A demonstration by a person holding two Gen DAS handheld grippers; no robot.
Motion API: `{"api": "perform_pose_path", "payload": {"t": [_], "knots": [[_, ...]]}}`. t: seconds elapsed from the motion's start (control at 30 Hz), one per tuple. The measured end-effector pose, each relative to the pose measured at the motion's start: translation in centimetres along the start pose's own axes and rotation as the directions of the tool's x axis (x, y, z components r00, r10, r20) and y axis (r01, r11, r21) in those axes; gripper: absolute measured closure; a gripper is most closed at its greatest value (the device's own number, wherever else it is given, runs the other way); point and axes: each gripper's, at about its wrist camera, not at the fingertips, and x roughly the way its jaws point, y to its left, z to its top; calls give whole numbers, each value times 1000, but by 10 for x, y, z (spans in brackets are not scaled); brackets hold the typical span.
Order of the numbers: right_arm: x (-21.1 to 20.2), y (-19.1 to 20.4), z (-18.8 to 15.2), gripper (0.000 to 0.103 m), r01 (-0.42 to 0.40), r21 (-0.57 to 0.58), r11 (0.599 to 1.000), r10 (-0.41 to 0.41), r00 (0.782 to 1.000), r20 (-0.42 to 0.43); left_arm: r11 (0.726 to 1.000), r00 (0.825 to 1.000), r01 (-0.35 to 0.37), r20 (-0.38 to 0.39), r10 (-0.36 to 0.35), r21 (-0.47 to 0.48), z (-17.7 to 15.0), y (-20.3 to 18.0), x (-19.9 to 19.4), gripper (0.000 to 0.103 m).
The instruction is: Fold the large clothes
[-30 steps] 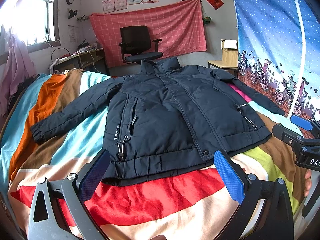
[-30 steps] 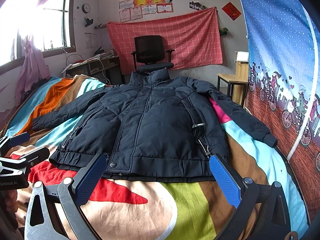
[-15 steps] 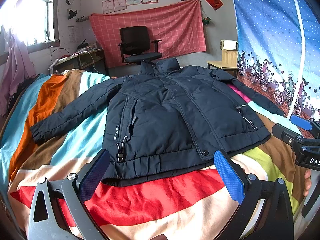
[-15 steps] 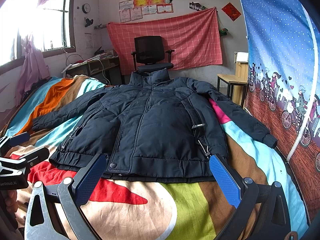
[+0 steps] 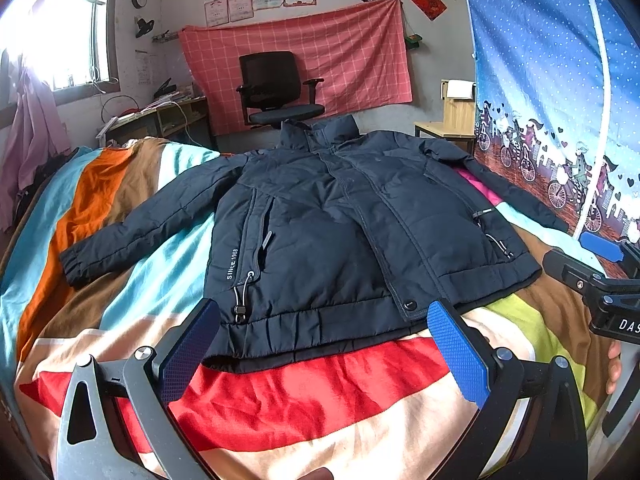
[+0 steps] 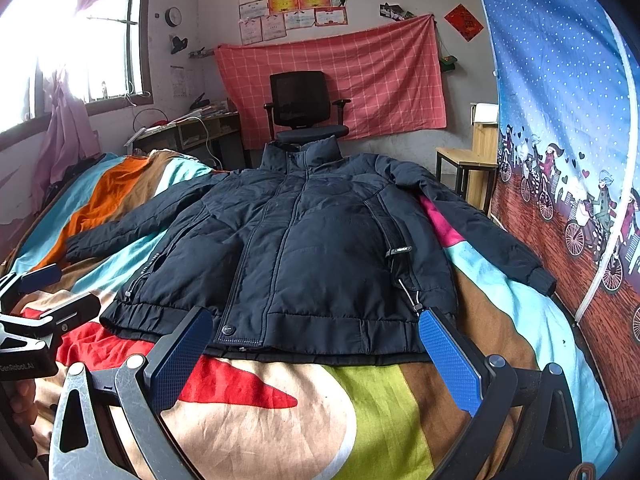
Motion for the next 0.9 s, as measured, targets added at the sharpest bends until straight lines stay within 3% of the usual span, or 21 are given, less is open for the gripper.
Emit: {"api": "perform_pose_path", "payload": {"t": [0.2, 0.3, 0.4, 0.53, 0.67, 0.77, 0.9], "knots": [[3, 3, 0, 0, 16, 10, 1000, -16, 999, -28, 999, 998, -47, -45, 47, 13, 4, 1, 11, 1], [18, 5, 3, 0, 65, 25, 998, -63, 994, -87, 997, 989, -69, -130, 66, -17, 11, 14, 28, 1], [32, -7, 12, 0, 22, 87, 996, -10, 991, -131, 996, 972, -91, -218, 89, 2, 29, 24, 46, 1], [40, -31, 36, 0, 8, 180, 984, 14, 993, -120, 984, 968, -138, -194, 158, 114, 69, 23, 56, 1], [58, -66, 68, 0, 56, 266, 962, -45, 998, -44, 968, 972, -144, -156, 178, 203, 125, 13, 69, 1], [81, -102, 83, 0, 85, 402, 912, -69, 996, -54, 973, 974, -119, -166, 153, 196, 165, 8, 91, 1], [108, -156, 89, 0, 68, 610, 789, -67, 997, -25, 983, 974, -92, -192, 122, 159, 206, -1, 143, 1]]}}
